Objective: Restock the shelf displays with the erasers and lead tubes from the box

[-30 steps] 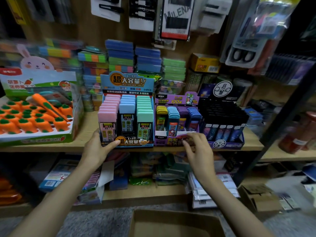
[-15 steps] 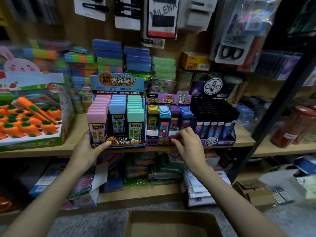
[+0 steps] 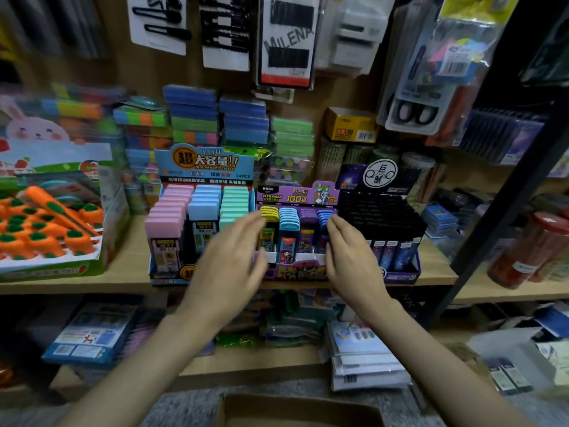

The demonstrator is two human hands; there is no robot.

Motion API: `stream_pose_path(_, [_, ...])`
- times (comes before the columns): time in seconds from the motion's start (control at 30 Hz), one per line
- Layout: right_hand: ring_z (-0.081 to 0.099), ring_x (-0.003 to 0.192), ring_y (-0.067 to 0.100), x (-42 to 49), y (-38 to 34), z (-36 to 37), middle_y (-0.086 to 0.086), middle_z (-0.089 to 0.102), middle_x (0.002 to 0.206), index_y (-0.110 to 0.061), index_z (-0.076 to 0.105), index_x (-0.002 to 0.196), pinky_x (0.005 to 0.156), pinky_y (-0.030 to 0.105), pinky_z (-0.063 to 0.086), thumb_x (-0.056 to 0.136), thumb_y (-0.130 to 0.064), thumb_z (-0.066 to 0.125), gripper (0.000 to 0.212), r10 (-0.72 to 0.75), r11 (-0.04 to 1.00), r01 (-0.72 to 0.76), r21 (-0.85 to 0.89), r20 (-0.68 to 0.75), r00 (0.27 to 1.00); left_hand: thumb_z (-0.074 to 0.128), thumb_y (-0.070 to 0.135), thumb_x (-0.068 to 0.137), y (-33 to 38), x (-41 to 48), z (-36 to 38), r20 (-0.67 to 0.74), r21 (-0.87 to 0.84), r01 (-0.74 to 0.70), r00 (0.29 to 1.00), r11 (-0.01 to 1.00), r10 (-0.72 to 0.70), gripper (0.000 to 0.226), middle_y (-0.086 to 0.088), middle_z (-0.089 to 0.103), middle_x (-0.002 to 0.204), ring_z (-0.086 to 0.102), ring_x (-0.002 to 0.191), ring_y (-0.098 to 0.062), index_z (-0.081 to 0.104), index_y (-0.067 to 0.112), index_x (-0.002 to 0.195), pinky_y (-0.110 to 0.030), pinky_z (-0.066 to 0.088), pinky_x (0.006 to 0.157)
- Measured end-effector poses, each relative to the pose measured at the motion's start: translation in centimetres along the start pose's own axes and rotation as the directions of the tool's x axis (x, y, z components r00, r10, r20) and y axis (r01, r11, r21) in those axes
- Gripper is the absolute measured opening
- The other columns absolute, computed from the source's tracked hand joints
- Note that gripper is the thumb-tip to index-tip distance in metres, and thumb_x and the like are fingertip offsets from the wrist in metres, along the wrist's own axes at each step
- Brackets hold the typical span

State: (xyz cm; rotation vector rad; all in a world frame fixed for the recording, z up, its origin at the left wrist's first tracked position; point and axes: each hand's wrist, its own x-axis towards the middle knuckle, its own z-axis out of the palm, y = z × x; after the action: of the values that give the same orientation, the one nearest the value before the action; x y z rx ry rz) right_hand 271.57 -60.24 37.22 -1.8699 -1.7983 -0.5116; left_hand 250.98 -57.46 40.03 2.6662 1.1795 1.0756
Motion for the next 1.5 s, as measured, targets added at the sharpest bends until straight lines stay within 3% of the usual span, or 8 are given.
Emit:
stream_pose_path(0.27, [0.056,0.116,0.037,1.0,-0.7,0.2,0.026,0.057,0.122,0.013,0.052,0.122,0.1,0.039,0.045,0.076,0.004,0.063,0.048,-0.007,1.0,0.008,-0.017,0.048,0.999,0.042,0.02,0.097,1.0,3.3,5.0,0.236,0.124,0.107,0.963,0.986,-0.134,0.067,-0.01,-0.002,0.159,0.003,0.146,-0.019,0.003,0.006,0.149,-0.025,0.007,0.115])
stream_pose_path(0.73, [0.03,0.138,0.026,1.3,-0.1,-1.7,0.013,0.035,0.148,0.0,0.039,0.14,0.112,0.029,0.023,0.093,-0.001,0.04,0.047,0.096,0.968,-0.134,0.212,0.181,0.979,0.044,0.023,0.097,1.1,2.9,3.8,0.189,0.054,0.115,0.974,0.992,-0.123,0.06,-0.007,0.015,0.157,0.018,0.144,-0.019,0.017,0.008,0.148,-0.027,0.018,0.115])
stream_pose_path(0.87, [0.037,0.131,0.027,-1.0,1.5,-3.3,0.015,0.043,0.14,0.001,0.049,0.131,0.107,0.027,0.026,0.089,0.0,0.046,0.042,0.193,0.948,-0.174,0.266,-0.047,0.98,0.048,0.022,0.095,1.3,1.0,2.7,0.166,-0.107,0.227,0.964,0.968,-0.207,0.051,-0.003,0.035,0.146,0.046,0.124,-0.015,0.032,0.011,0.142,-0.026,0.036,0.098])
stream_pose_path(0.97, [0.031,0.135,0.03,-2.6,4.7,-4.0,0.021,0.037,0.143,0.003,0.04,0.136,0.112,0.031,0.021,0.088,0.001,0.048,0.049,0.495,0.82,-0.402,0.407,-0.154,0.855,0.052,0.02,0.093,1.3,-0.3,3.1,0.22,-0.202,0.378,0.916,0.903,-0.334,0.056,-0.005,0.035,0.148,0.038,0.133,-0.019,0.029,0.012,0.144,-0.033,0.033,0.106])
stream_pose_path(1.03, [0.023,0.14,0.03,-3.3,6.9,-4.1,0.021,0.028,0.149,0.002,0.027,0.143,0.117,0.036,0.018,0.087,0.0,0.048,0.059,0.615,0.703,-0.54,0.464,-0.014,0.788,0.053,0.02,0.093,1.4,-0.8,3.7,0.246,-0.225,0.419,0.898,0.88,-0.365,0.062,-0.006,0.029,0.152,0.031,0.138,-0.021,0.023,0.011,0.147,-0.034,0.028,0.111])
stream_pose_path(1.27, [0.044,0.123,0.023,-3.3,8.7,-3.7,0.01,0.046,0.136,-0.012,0.034,0.138,0.107,0.039,0.035,0.083,0.008,0.045,0.06,0.574,0.471,-0.553,0.688,0.238,0.784,0.053,0.021,0.094,1.7,-0.5,5.2,0.276,-0.262,0.505,0.855,0.822,-0.438,0.067,-0.005,0.024,0.155,0.026,0.141,-0.022,0.017,0.012,0.15,-0.036,0.026,0.113])
stream_pose_path(1.37, [0.04,0.129,0.025,-3.3,9.5,-3.3,0.009,0.042,0.14,-0.014,0.03,0.141,0.111,0.046,0.032,0.082,0.009,0.046,0.065,0.518,0.507,-0.531,0.679,0.252,0.817,0.053,0.021,0.094,1.6,-0.2,5.6,0.266,-0.245,0.495,0.861,0.834,-0.433,0.064,-0.004,0.029,0.153,0.029,0.14,-0.023,0.021,0.015,0.149,-0.037,0.028,0.111])
stream_pose_path(1.5, [0.038,0.109,0.003,-4.0,10.2,-4.4,-0.001,0.044,0.125,-0.012,0.032,0.141,0.087,-0.002,0.028,0.082,0.009,0.05,0.065,0.481,0.601,-0.532,0.597,0.261,0.837,0.052,0.021,0.094,1.8,0.2,5.4,0.292,-0.205,0.491,0.856,0.847,-0.426,0.065,-0.005,0.028,0.153,0.025,0.141,-0.023,0.02,0.014,0.149,-0.039,0.027,0.112])
